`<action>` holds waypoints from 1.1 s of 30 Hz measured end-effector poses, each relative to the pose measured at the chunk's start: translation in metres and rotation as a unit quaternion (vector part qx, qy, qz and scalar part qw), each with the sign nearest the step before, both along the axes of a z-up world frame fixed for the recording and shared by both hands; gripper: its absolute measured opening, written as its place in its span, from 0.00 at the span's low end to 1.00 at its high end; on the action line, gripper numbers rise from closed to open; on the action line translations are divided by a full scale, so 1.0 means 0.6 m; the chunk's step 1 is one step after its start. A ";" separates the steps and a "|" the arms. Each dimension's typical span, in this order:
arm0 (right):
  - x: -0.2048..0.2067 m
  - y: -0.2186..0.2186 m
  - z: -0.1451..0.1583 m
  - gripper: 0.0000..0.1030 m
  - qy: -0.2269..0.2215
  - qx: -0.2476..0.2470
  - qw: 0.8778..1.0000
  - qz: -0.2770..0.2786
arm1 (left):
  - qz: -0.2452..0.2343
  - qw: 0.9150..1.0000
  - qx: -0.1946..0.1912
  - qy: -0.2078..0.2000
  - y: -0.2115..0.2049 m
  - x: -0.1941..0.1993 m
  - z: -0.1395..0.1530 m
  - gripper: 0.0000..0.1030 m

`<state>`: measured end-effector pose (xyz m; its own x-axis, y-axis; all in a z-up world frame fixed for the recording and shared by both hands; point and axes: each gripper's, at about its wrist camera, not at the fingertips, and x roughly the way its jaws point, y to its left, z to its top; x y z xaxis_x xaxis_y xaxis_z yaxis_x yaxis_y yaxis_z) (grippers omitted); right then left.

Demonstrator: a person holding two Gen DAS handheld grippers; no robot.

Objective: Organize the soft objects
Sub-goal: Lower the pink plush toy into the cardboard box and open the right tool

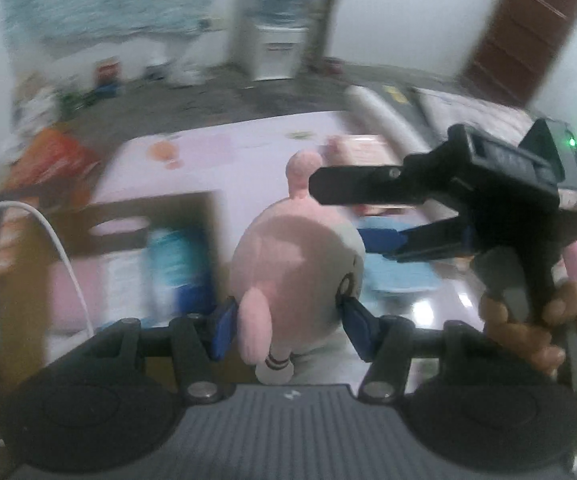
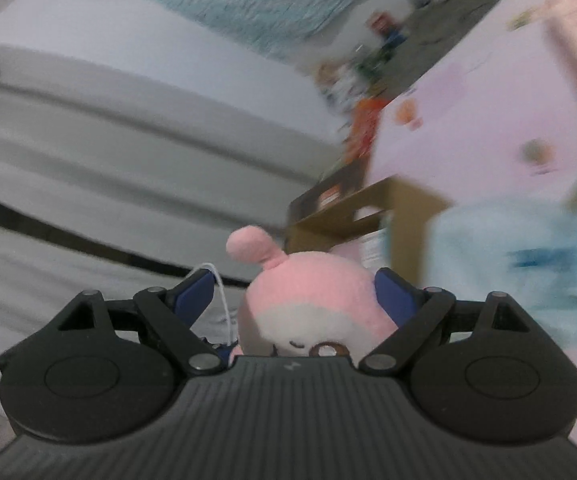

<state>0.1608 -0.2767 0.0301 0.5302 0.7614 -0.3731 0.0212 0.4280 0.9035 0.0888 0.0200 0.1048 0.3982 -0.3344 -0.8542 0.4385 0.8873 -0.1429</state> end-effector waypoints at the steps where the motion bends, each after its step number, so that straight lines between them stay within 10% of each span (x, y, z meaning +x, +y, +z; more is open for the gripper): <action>1: 0.018 0.035 -0.006 0.86 0.004 0.004 1.000 0.011 | 0.015 1.000 0.003 0.006 0.030 0.008 -0.005 0.56; 12: 0.105 0.291 -0.124 0.86 0.186 -0.117 0.970 0.102 | 0.111 0.983 -0.057 0.138 0.244 0.103 -0.166 0.57; 16: 0.117 0.340 -0.126 0.94 0.169 -0.191 0.959 0.121 | 0.123 0.974 -0.037 0.187 0.268 0.136 -0.246 0.55; 25: 0.128 0.372 -0.107 0.92 0.165 -0.252 0.944 0.131 | 0.117 0.978 -0.030 0.169 0.290 0.137 -0.243 0.56; 33: 0.122 0.332 -0.080 0.86 0.133 -0.213 0.965 0.070 | 0.063 0.994 0.013 0.087 0.213 0.131 -0.200 0.69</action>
